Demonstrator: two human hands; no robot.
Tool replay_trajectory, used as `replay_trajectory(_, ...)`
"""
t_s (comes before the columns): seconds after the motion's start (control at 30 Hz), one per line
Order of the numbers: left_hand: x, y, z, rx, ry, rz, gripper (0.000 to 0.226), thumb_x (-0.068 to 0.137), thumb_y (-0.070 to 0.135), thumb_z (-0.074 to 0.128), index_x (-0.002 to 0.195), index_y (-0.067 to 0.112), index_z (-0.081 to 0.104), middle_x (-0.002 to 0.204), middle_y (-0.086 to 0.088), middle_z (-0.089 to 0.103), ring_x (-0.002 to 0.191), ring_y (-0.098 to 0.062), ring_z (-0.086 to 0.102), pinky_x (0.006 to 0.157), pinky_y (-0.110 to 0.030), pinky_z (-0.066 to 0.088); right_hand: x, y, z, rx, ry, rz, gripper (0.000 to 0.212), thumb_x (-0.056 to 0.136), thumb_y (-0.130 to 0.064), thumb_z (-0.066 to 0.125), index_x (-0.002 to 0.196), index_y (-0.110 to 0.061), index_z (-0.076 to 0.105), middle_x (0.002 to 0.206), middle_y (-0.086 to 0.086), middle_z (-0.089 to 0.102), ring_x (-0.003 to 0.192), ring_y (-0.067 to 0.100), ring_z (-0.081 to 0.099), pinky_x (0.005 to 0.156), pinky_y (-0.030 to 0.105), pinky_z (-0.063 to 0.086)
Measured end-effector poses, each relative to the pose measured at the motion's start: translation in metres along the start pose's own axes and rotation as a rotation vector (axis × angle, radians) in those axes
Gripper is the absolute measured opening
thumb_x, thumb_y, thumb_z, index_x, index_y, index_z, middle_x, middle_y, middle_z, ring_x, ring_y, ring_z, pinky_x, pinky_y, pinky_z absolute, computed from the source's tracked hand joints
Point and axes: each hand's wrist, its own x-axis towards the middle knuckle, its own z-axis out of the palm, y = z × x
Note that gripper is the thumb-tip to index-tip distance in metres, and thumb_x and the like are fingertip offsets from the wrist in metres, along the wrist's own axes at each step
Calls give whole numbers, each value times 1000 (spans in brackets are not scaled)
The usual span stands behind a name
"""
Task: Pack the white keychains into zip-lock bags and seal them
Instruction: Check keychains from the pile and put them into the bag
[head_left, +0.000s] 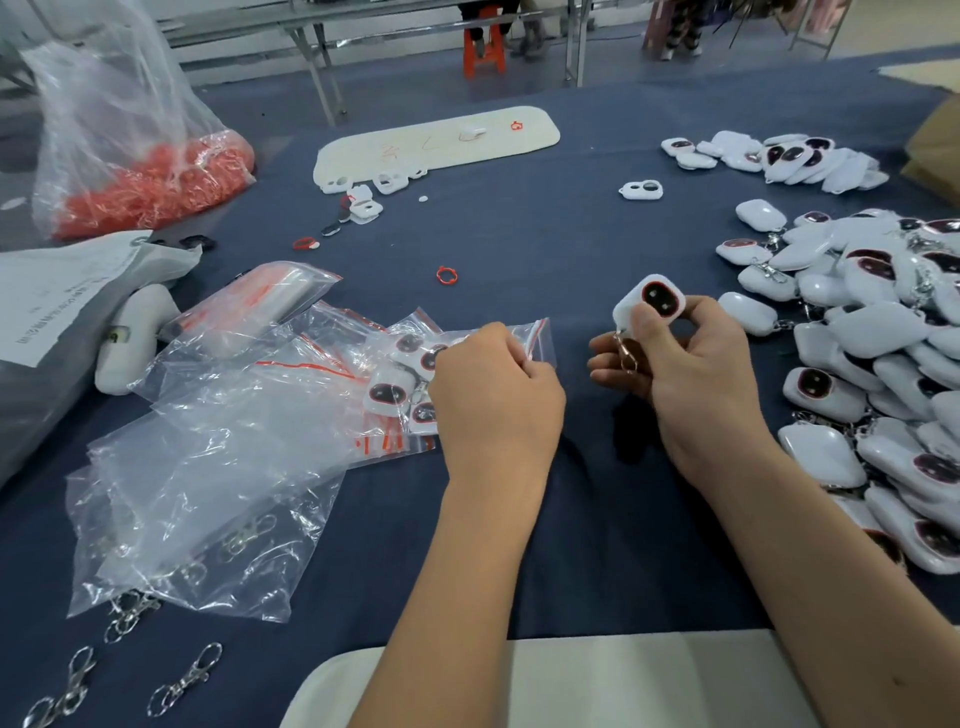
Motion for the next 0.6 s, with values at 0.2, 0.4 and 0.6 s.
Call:
replay_trajectory(0.2, 4, 2, -3, -242, -29, 8, 15, 78, 6, 66, 66, 15, 69, 59, 9, 63, 66, -9, 62, 56, -11, 43, -7, 1, 9, -20, -141, -12, 9, 103, -9, 65, 111, -6, 62, 90, 15, 79, 74, 27, 78, 68, 28, 62)
replay_trajectory(0.4, 2, 7, -4, -285, 94, 100, 16, 79, 10, 66, 66, 18, 64, 58, 9, 63, 60, -10, 62, 62, -31, 54, -17, -1, 14, -174, -270, 20, 16, 100, -17, 72, 110, -10, 61, 77, 11, 78, 59, 19, 74, 54, 24, 57)
replay_trajectory(0.6, -1, 9, -4, -266, 124, 223, 10, 80, 13, 66, 72, 17, 66, 64, 14, 63, 64, -9, 63, 65, -37, 55, -16, -4, 11, -337, -407, -12, 21, 104, -32, 66, 92, -23, 81, 65, 0, 73, 48, 6, 58, 43, 21, 43)
